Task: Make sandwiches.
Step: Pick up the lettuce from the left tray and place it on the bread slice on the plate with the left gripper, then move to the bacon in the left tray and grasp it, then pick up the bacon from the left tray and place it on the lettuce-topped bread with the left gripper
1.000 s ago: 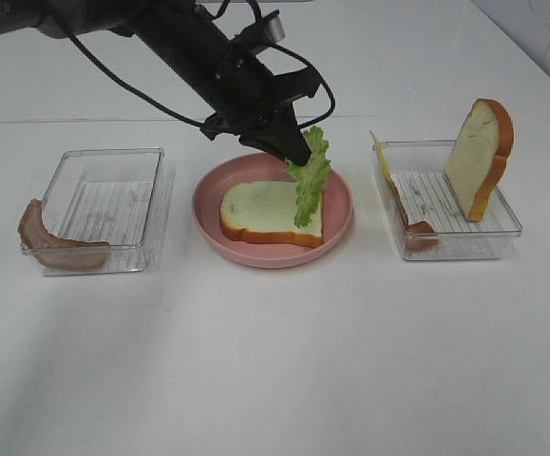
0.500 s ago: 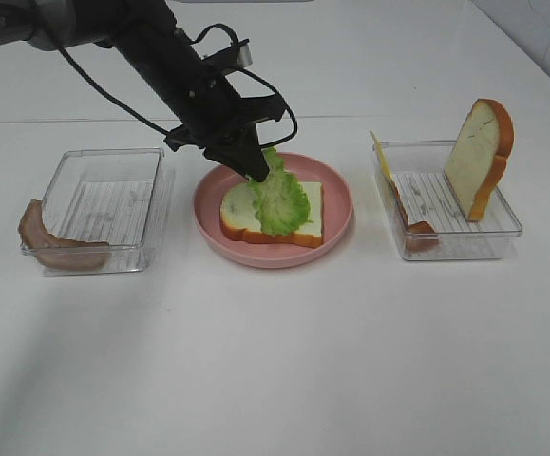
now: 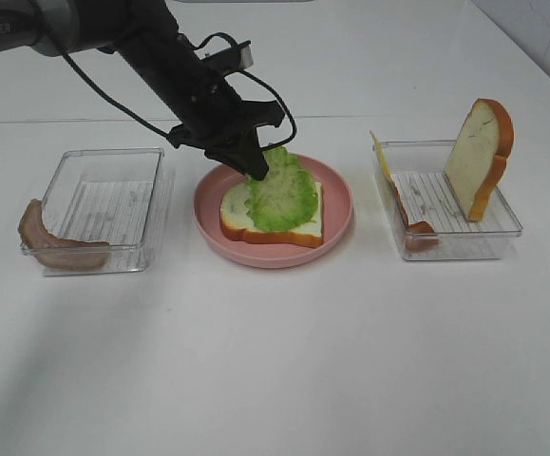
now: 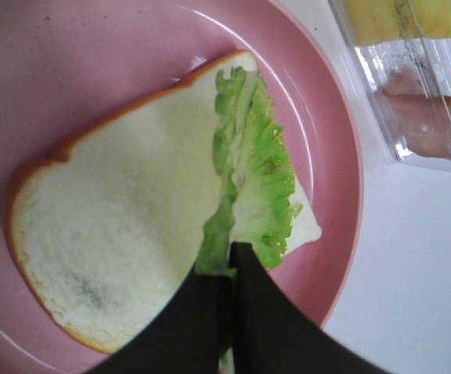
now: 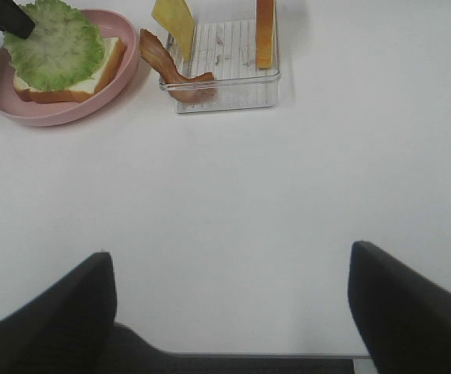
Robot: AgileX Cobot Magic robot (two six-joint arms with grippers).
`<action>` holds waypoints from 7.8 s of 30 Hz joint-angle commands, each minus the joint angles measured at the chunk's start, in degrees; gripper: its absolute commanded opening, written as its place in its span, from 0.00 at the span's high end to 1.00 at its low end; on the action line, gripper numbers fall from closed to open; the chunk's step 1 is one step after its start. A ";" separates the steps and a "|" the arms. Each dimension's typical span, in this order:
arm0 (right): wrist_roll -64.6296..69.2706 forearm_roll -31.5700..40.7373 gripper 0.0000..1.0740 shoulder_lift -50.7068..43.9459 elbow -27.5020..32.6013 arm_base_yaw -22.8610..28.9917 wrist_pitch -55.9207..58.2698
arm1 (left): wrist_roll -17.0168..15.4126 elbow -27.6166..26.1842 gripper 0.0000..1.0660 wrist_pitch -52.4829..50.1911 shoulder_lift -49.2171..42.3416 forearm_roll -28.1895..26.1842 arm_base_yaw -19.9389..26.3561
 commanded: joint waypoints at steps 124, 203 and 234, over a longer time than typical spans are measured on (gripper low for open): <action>-0.46 -0.06 0.27 -1.26 0.23 -0.06 -0.46 | -13.35 39.59 0.71 -7.91 -23.32 29.91 16.44; -0.46 -0.06 0.27 -1.26 0.23 -0.06 -0.46 | -9.22 -5.10 1.00 2.52 -8.31 -1.60 -7.10; -0.46 -0.06 0.27 -1.26 0.23 -0.06 -0.46 | -6.53 -6.47 1.00 4.41 -2.41 6.42 -6.25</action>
